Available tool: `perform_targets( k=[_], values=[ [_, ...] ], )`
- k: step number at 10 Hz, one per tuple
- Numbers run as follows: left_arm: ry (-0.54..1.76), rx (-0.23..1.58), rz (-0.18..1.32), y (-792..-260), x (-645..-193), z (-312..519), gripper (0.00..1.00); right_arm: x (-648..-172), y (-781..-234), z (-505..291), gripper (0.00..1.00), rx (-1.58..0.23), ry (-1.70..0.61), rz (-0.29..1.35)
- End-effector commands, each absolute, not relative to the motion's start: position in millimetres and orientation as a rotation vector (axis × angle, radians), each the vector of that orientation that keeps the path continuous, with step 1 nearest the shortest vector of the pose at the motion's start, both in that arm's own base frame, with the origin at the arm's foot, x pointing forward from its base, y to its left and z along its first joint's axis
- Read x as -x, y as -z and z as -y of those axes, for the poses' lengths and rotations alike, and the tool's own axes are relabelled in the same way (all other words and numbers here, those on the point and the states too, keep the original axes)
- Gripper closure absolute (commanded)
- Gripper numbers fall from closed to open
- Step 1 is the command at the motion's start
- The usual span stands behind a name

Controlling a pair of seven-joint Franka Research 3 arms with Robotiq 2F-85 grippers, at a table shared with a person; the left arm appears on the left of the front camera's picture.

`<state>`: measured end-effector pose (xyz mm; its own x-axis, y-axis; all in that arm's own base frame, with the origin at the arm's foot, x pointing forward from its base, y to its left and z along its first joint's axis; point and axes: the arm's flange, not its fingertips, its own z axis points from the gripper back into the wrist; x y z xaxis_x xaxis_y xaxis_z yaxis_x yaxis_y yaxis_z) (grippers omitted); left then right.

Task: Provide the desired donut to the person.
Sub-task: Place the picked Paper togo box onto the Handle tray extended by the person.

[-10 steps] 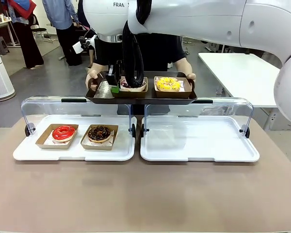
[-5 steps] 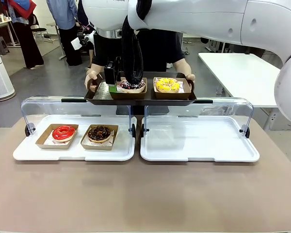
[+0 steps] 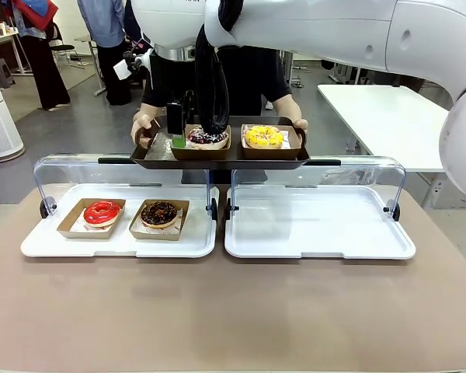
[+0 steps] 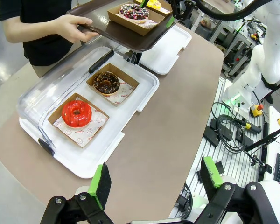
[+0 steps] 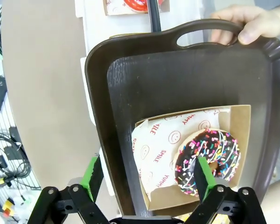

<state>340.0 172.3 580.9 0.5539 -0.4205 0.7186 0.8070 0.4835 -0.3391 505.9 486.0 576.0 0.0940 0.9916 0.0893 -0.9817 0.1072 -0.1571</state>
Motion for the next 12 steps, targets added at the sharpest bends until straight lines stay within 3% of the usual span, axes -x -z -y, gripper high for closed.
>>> perform_targets(
  k=[1, 7, 12],
  values=[
    [0.809, 0.73, 0.613, -581, -339, -173, 0.0, -507, -586, -487, 0.0, 0.065, -1.495, 0.163],
    [0.809, 0.73, 0.613, -581, -339, -173, 0.0, -464, -628, -315, 0.0, 0.102, -1.461, 0.249],
    [0.809, 0.73, 0.613, -581, -339, -173, 0.0, -457, -581, -196, 0.0, 0.045, -1.359, 0.277]
  ],
)
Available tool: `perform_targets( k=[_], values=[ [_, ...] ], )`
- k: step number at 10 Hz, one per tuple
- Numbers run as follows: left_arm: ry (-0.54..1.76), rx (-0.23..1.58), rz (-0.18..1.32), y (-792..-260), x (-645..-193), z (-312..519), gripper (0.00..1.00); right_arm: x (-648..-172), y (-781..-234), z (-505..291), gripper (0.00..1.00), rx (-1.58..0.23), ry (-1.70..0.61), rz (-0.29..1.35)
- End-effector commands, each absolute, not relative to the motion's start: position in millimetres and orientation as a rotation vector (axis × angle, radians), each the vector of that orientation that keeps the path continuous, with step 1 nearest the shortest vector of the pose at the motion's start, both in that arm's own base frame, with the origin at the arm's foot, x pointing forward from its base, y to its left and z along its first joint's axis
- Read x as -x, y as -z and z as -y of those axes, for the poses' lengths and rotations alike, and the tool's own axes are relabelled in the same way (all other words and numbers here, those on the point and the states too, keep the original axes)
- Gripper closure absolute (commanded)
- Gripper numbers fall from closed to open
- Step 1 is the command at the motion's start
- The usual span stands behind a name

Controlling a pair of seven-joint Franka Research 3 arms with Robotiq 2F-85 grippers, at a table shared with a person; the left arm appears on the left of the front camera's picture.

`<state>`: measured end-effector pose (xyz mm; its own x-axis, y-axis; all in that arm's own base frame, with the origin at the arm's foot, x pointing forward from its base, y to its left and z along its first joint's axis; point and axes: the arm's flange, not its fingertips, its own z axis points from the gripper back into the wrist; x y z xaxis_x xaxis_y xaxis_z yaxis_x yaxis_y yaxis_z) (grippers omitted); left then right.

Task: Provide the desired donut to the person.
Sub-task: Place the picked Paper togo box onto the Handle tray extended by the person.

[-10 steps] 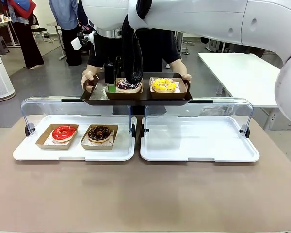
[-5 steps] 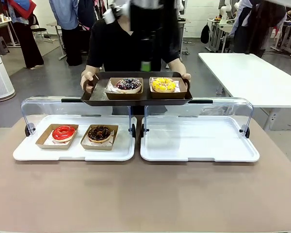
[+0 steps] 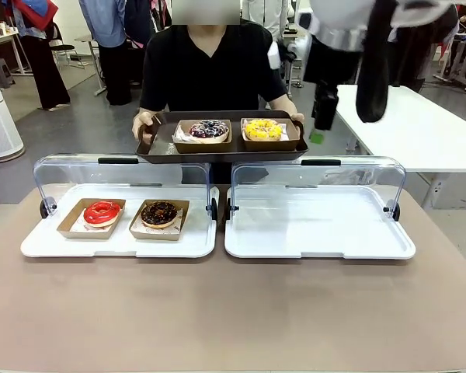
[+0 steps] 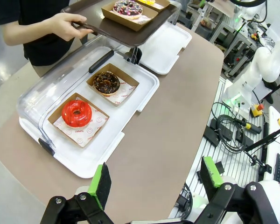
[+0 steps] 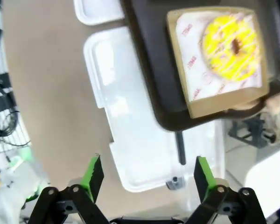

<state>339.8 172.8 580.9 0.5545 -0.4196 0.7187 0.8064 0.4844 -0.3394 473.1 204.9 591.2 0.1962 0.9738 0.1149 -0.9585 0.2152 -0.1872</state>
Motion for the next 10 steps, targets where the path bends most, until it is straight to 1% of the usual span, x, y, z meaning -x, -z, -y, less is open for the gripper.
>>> perform_targets(
  k=[1, 3, 5, 10],
  values=[
    [0.809, 0.73, 0.613, -581, -339, -173, 0.0, -454, -583, -181, 0.0, 0.036, -1.332, 0.303],
    [0.809, 0.73, 0.613, -581, -339, -173, 0.0, -448, -590, -163, 0.0, 0.04, -1.294, 0.321],
    [0.809, 0.73, 0.613, -581, -339, -173, 0.0, -450, -595, -163, 0.0, 0.052, -1.256, 0.317],
    [0.809, 0.73, 0.613, -581, -339, -173, 0.0, -454, -597, -159, 0.0, 0.064, -1.277, 0.296]
  ],
)
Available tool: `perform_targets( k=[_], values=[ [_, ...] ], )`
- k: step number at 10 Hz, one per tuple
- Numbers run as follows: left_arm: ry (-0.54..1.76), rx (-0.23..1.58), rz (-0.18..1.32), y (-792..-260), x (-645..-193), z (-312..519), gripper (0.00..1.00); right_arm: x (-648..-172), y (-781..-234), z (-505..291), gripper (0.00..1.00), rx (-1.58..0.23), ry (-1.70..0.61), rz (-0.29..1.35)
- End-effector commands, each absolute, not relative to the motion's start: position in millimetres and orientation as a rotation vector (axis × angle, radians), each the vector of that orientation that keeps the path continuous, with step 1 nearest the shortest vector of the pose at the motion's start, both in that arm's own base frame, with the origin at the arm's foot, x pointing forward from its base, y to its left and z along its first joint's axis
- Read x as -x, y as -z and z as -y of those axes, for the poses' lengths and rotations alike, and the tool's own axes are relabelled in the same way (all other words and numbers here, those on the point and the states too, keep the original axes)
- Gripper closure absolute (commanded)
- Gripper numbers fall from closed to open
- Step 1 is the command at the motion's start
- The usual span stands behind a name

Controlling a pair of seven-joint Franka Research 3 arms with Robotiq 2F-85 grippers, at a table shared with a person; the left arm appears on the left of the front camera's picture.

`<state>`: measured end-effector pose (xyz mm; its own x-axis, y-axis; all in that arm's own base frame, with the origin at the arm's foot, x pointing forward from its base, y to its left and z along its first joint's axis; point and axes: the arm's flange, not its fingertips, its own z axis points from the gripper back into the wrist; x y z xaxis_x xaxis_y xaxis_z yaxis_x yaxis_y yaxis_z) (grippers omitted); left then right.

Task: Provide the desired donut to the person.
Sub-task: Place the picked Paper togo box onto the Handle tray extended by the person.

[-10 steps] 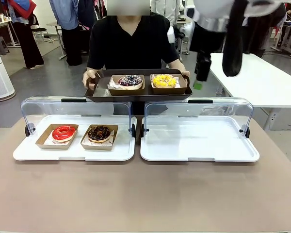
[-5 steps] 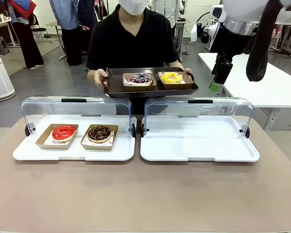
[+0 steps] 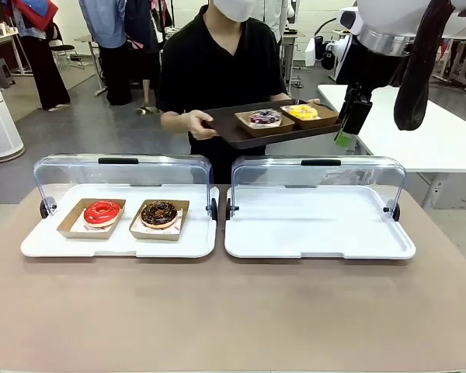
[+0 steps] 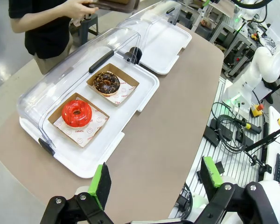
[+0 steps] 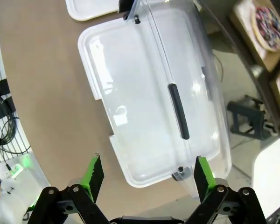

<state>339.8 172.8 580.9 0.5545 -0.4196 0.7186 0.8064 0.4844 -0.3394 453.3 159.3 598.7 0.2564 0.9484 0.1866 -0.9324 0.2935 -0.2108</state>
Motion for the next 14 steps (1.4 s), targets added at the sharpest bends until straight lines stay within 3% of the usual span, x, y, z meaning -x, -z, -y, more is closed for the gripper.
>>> perform_targets(
  k=[1, 13, 14],
  values=[
    [0.809, 0.73, 0.613, -581, -339, -173, 0.0, -454, -597, -159, 0.0, 0.064, -1.277, 0.296],
    [0.809, 0.73, 0.613, -581, -339, -173, 0.0, -453, -599, -159, 0.0, 0.06, -1.277, 0.301],
    [0.809, 0.73, 0.613, -581, -339, -173, 0.0, -454, -600, -137, 0.0, -0.039, -1.352, 0.42]
  ],
)
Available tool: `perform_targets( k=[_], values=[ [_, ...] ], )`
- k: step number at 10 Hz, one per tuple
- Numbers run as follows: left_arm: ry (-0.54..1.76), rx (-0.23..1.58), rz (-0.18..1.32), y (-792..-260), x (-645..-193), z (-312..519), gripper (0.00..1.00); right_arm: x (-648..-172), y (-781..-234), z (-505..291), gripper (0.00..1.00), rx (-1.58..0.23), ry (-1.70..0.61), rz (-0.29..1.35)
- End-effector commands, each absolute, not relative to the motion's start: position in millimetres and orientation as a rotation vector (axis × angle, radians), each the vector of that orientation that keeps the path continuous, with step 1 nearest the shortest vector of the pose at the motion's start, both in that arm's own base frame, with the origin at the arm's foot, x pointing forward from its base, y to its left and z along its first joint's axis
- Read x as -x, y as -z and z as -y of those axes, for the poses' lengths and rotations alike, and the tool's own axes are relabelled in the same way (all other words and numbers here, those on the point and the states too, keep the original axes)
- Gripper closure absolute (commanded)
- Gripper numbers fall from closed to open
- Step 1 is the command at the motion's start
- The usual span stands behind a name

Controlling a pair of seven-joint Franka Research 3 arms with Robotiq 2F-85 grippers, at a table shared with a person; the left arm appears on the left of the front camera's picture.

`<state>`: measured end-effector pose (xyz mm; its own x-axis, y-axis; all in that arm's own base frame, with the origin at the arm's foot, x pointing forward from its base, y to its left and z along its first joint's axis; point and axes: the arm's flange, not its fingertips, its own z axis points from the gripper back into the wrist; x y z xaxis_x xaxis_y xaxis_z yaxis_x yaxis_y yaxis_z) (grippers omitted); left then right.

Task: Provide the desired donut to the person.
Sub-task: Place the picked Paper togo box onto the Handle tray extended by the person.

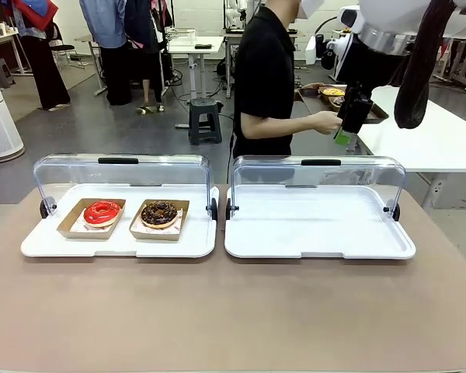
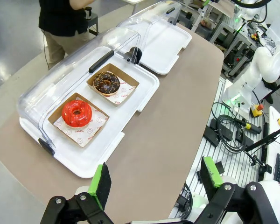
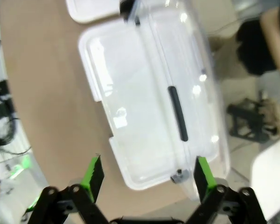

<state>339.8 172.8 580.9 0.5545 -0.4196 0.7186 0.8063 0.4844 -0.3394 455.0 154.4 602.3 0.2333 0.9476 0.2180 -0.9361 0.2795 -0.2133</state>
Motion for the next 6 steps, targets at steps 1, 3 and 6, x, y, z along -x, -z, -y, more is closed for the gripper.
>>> perform_targets(
  k=[1, 3, 6],
  values=[
    [0.809, 0.73, 0.613, -581, -339, -173, 0.0, -457, -595, -108, 0.0, -0.113, -1.391, 0.482],
    [0.809, 0.73, 0.613, -581, -339, -173, 0.0, -457, -579, -41, 0.0, -0.255, -1.402, 0.658],
    [0.809, 0.73, 0.613, -581, -339, -173, 0.0, -465, -535, 41, 0.0, -0.523, -1.435, 0.813]
  ],
)
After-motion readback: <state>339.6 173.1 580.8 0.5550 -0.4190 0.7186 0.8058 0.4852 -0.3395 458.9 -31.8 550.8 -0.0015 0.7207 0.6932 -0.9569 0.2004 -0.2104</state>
